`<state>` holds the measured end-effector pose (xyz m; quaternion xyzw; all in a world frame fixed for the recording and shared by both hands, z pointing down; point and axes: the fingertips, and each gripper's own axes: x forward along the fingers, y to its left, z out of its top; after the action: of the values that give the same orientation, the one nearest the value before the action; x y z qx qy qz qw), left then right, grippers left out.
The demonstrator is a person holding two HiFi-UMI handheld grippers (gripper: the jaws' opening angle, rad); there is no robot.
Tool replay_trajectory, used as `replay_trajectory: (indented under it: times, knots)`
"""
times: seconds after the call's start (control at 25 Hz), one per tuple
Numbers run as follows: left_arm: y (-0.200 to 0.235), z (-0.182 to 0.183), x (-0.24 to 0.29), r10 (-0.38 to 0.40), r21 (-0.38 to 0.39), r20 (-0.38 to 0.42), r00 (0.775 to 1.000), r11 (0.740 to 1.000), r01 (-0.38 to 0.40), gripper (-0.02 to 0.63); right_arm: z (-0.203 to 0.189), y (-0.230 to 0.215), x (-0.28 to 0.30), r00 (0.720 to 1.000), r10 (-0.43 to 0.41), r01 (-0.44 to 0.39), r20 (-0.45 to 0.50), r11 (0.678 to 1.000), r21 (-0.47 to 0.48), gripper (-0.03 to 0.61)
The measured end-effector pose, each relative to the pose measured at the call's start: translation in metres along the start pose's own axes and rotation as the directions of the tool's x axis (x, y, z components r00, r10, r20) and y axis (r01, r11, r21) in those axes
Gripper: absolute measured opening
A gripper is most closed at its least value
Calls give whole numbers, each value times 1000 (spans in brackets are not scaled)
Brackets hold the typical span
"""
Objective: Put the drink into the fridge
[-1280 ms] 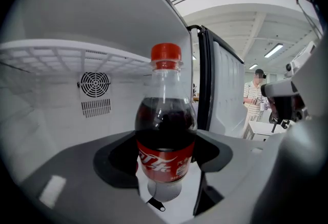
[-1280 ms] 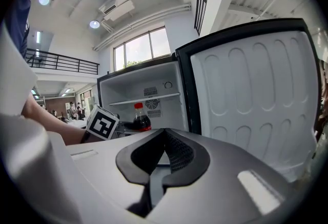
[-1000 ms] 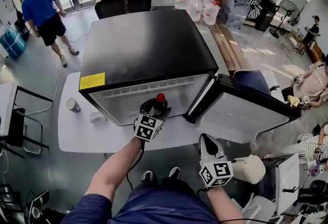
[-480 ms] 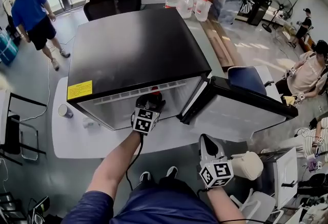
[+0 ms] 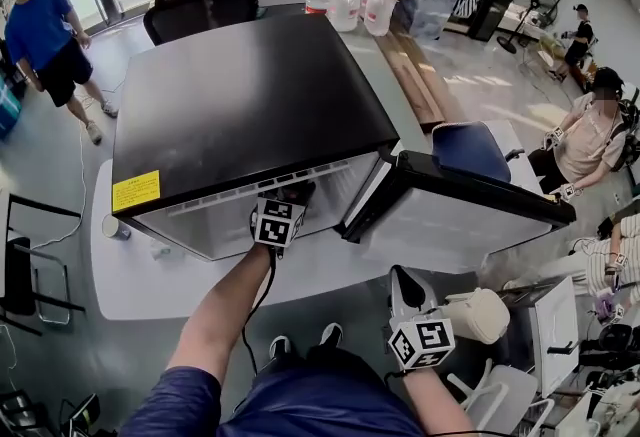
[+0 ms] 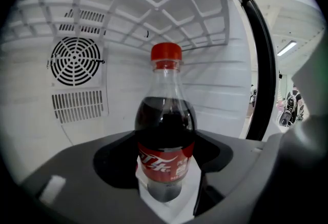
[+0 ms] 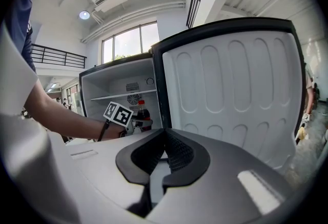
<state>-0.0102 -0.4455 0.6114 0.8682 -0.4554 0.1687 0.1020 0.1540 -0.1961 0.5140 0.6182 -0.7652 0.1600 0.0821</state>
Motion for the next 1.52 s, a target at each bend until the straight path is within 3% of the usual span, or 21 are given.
replay_trajectory:
  times: [0.76, 1.16, 1.52]
  knots:
    - [-6, 4, -6, 11, 64, -26, 1000, 998, -10, 318, 1, 10, 14, 999, 40, -40, 1, 999, 15, 6]
    - [-4, 5, -36, 18, 20, 4, 1000, 1000, -18, 318, 13, 13, 19, 998, 61, -62, 32, 998, 12, 6]
    - [-16, 6, -89, -24, 7, 43, 999, 1000, 24, 313, 24, 23, 28, 994, 94, -95, 63, 995, 8, 6]
